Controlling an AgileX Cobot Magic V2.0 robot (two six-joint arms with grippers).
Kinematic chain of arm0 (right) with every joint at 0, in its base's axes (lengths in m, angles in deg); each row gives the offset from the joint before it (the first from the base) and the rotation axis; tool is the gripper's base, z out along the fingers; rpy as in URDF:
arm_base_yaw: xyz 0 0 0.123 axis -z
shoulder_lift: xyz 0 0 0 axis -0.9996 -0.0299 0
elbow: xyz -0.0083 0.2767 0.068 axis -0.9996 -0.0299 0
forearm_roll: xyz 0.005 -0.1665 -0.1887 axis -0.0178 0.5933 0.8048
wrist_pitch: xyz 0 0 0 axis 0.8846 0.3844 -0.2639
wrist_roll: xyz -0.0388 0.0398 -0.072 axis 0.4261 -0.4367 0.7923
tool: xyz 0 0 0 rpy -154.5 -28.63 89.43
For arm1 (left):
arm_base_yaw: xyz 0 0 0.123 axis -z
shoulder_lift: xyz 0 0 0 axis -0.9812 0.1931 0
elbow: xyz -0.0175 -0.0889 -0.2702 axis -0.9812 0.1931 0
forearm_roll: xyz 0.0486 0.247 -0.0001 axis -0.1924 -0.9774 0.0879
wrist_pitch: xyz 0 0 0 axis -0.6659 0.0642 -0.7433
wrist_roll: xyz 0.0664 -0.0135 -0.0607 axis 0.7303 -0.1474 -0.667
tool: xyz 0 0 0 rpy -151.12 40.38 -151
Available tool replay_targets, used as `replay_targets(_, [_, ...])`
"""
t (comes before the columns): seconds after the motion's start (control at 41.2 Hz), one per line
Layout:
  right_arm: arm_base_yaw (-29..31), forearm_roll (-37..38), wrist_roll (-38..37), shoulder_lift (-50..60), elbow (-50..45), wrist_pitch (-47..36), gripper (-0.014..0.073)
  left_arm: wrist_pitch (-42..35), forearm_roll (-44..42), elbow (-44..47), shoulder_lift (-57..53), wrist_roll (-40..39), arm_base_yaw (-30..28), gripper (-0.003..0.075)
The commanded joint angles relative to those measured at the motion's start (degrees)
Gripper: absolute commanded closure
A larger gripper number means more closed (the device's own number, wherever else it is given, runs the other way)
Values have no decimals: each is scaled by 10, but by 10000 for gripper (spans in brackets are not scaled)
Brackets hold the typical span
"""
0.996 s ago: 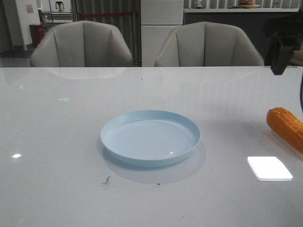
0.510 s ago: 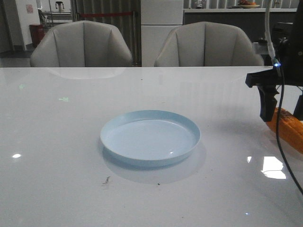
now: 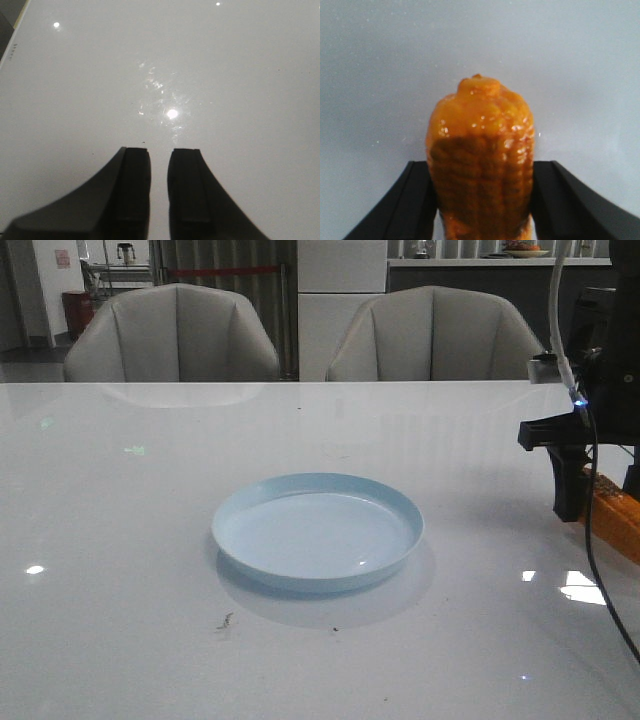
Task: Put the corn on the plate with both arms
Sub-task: 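Close the right gripper on the corn and lift it toward the plate, then lower the corn onto the plate, open the right gripper and withdraw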
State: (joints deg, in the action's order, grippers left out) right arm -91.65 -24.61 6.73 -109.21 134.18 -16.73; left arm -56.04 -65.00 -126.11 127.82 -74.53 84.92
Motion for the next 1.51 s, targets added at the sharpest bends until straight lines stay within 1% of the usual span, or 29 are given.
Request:
replay_targets(0.0, [2,8,7,21,14,5,564,-39,-8,-17,-6,-7,-1,521])
replay_targets(0.024, [2,8,8,22,16,6,545,-39,-8,-17,-6,-7,-1,521])
replay_targets(0.121, [0,6,13,29,38,25,578,-39,-8,-17,-6,-7,-1,521])
replay_targets(0.194, [-3,-4,22,32,71,53,576,-39,-8,-17,-6,-7,-1,521])
replay_targets(0.364, [-24,-50,63,33,178,123,576,-41,-8,-17,-6,-7,-1,521])
replay_targets(0.558, [-82,-91,94,29,300,167,576,-45,-8,-17,-6,-7,-1,521])
replay_targets(0.68, [-125,-122,117,17,344,192,576,-54,-7,-17,-6,-7,-1,521])
replay_targets(0.874, [-200,-127,117,-12,355,186,576,-59,-7,-17,-6,-7,-1,521])
replay_targets(0.996, [-232,-127,116,-44,355,186,576,-59,-7,-17,-6,-7,-1,521])
replay_targets(1.117, [-250,-127,116,-74,355,184,576,-59,-7,-17,-6,-7,-1,521])
replay_targets(1.311, [-253,-153,116,-97,355,162,573,-59,-7,-17,-6,-7,-1,521])
replay_targets(1.36, [-253,-153,116,-101,355,155,559,-59,-7,-17,-6,-7,-1,521])
replay_targets(1.408, [-253,-153,116,-106,355,152,526,-59,-7,-17,-6,-7,-1,521])
replay_targets(1.481, [-253,-153,116,-112,355,150,454,-59,-7,-17,-6,-7,-1,521])
